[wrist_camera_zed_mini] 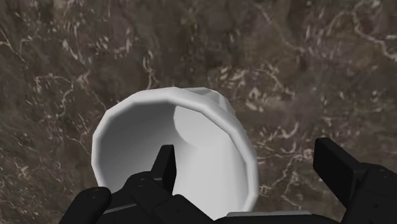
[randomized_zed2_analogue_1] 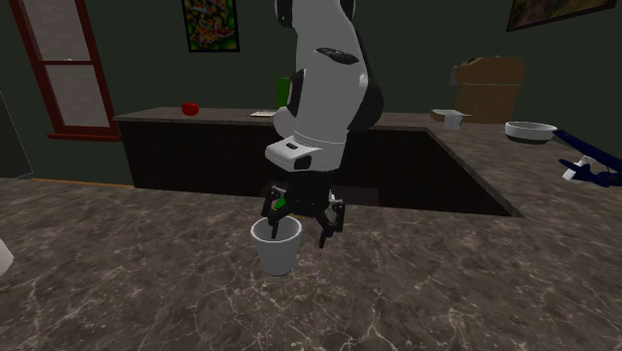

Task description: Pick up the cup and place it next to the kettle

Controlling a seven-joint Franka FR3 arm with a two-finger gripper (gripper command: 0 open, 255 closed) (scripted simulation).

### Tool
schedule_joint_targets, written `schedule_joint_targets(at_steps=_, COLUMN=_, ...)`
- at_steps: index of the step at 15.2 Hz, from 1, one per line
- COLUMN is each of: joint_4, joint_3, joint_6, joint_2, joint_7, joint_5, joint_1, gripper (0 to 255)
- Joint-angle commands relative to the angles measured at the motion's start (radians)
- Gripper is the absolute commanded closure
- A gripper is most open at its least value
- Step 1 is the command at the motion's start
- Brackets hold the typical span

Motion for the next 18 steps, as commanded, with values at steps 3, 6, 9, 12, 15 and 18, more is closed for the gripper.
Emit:
schedule_joint_targets(at_steps=3, joint_4=-0.001, joint_3=0.000, joint_6=0.003, joint_2=0.001, joint_7=0.001, joint_5=-0.001, joint_1=0.000, gripper=0)
schedule_joint_targets(at_steps=6, joint_4=-0.001, joint_3=0.000, joint_6=0.003, joint_2=0.001, joint_7=0.001, joint_5=-0.001, joint_1=0.000, gripper=0)
schedule_joint_targets(at_steps=9, joint_4=-0.001, joint_3=0.000, joint_6=0.003, joint_2=0.001, joint_7=0.001, joint_5=-0.001, joint_1=0.000, gripper=255)
schedule_joint_targets(at_steps=12, joint_4=-0.001, joint_3=0.000, joint_6=0.003, joint_2=0.001, joint_7=0.001, joint_5=-0.001, joint_1=0.000, gripper=255)
schedule_joint_targets(at_steps=15, joint_4=-0.001, joint_3=0.000, joint_6=0.002, joint_2=0.001, joint_7=0.000, joint_5=-0.001, joint_1=0.000, gripper=255)
schedule_joint_targets(at_steps=18, joint_4=0.009, joint_3=-0.001, joint_6=-0.025, joint_2=-0.018, joint_7=-0.010, joint_5=0.009, joint_1=0.002, gripper=255)
